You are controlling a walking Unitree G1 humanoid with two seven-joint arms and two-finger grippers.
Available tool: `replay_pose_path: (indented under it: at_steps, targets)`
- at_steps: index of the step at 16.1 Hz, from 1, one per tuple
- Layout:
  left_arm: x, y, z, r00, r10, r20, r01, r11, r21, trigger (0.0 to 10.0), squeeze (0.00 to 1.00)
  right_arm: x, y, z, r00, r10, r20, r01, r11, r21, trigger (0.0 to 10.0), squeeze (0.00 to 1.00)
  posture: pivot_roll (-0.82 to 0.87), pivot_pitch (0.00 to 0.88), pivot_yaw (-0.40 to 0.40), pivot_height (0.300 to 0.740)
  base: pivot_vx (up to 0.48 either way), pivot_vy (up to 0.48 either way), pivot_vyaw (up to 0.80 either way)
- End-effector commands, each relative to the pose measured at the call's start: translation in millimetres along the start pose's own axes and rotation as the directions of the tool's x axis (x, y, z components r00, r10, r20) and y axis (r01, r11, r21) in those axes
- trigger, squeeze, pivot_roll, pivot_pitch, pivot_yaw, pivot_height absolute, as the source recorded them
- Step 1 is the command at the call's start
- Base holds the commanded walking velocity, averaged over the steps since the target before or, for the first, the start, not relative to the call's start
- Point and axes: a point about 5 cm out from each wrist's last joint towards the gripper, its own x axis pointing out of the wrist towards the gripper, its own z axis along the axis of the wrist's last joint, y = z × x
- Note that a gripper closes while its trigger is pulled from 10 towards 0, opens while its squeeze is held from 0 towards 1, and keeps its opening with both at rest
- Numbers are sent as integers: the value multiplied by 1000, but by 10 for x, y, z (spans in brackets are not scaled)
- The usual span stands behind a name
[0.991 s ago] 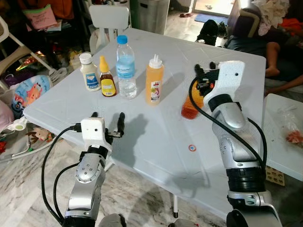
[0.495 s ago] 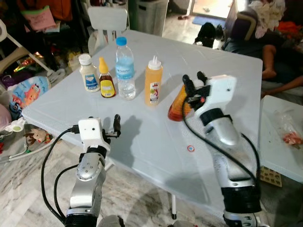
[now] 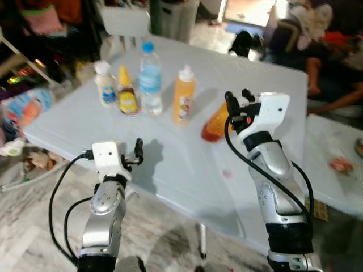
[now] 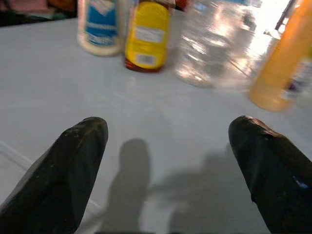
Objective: Restocking fridge
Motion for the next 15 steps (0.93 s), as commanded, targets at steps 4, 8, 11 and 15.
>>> replay_pose_path:
  at_steps: [4, 8, 11, 15]
  targets:
    - [9, -11, -4, 1000, 3, -18, -3, 1000, -10, 10000, 0, -89, -19, -376, 982, -25, -187, 21, 999, -24, 10000, 0, -34, 24, -22, 740, -353, 0, 0]
    - [9, -16, 2, 1000, 0, -14, 0, 1000, -12, 10000, 0, -64, -2, -278, 991, -20, -129, 7, 995, -102, 10000, 0, -34, 24, -21, 740, -331, 0, 0]
    - [8, -21, 9, 1000, -5, 0, 5, 1000, -5, 10000, 0, -3, 12, -141, 999, -11, -51, 2, 986, -166, 10000, 0, -39, 24, -22, 740, -99, 0, 0]
    - [13, -16, 12, 1000, -1, 4, 1, 1000, -4, 10000, 0, 24, -106, -130, 996, -73, -42, 63, 978, -201, 10000, 0, -39, 36, -24, 740, 0, 0, 0]
